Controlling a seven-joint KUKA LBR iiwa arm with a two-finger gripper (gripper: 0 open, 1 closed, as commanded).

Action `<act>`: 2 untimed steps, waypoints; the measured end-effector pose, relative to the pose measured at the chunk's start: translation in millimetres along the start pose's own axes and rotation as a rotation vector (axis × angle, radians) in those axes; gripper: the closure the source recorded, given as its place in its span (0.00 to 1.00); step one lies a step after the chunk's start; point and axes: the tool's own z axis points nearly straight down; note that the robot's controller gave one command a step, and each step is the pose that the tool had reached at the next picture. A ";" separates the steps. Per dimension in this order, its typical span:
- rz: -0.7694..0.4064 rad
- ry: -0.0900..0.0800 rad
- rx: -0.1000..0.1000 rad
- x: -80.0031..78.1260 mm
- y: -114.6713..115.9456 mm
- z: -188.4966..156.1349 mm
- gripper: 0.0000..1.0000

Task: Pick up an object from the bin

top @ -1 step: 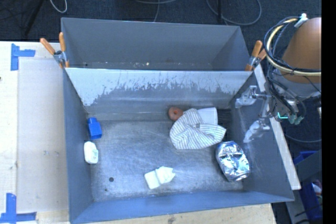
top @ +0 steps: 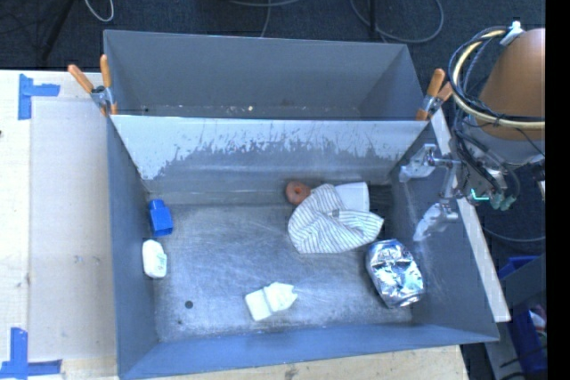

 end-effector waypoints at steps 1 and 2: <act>-0.054 -0.009 0.003 -11.1 17.4 32.9 0.00; 0.068 -0.002 0.000 -13.5 33.2 49.8 0.00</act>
Offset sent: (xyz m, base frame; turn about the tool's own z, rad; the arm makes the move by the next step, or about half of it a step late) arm 0.0171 0.0445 -0.0525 0.1839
